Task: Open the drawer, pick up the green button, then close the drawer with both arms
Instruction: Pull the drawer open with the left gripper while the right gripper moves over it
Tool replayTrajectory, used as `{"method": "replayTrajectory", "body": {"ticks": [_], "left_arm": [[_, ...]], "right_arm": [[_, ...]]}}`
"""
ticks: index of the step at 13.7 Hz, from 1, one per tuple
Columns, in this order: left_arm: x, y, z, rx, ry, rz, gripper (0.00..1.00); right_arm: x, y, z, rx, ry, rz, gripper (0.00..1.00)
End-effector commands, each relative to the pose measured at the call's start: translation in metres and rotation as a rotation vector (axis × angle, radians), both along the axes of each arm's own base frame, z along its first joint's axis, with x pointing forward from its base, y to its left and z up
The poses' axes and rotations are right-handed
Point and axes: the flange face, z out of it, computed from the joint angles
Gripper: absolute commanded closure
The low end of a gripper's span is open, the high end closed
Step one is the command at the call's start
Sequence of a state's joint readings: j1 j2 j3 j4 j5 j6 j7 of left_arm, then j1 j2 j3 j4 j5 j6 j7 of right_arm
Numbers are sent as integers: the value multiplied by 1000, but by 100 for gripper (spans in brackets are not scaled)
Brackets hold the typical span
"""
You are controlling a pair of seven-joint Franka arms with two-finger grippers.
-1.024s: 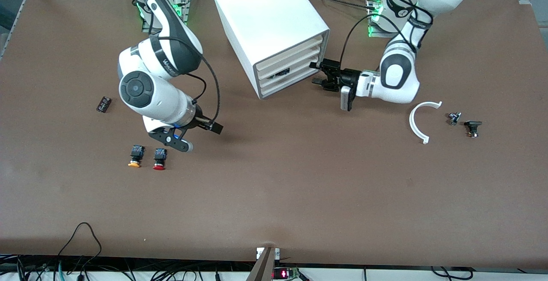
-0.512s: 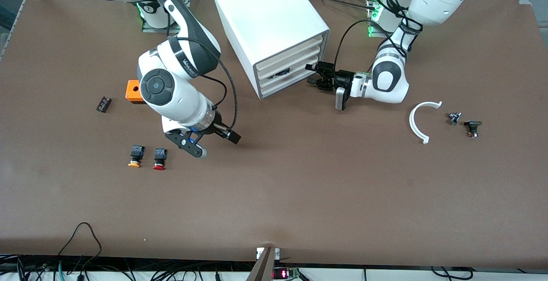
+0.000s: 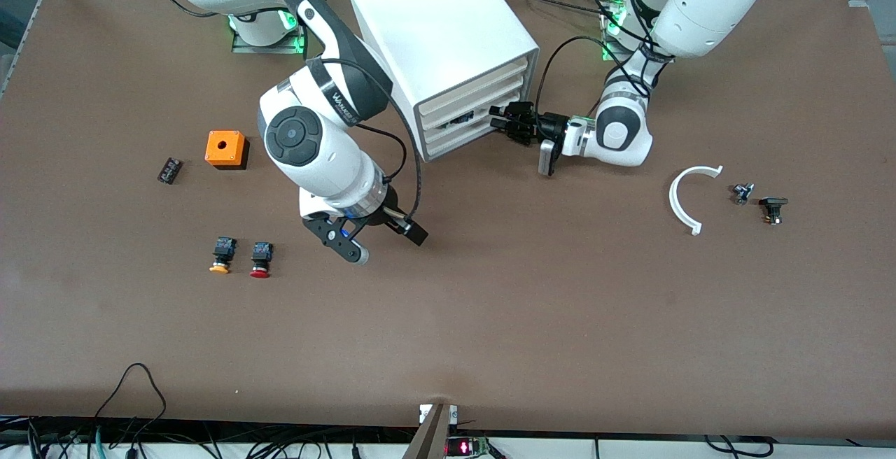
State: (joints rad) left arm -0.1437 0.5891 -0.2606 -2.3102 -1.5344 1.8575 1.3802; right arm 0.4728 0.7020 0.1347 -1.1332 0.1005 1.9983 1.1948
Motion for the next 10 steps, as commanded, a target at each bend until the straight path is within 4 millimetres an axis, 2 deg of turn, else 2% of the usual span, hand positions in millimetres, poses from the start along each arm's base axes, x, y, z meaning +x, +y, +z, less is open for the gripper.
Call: {"method": "replayTrajectory", "body": {"ticks": [1,2,6,10], "left_arm": [[-9,-12,-1,-19,-15,0,95],[-9,-12,-1,-18,-12,2,100],[0,-6,1,-15,-11,14,100],[31,7,6,-10,-24,60,100]], "right_arm": [[6,11,12,42,-21,-71,0],[4,16,13,52,-22,-87,0],[1,26,25,80,-40,-115,0],[-7,41,32,102,-43,-156,0]]}}
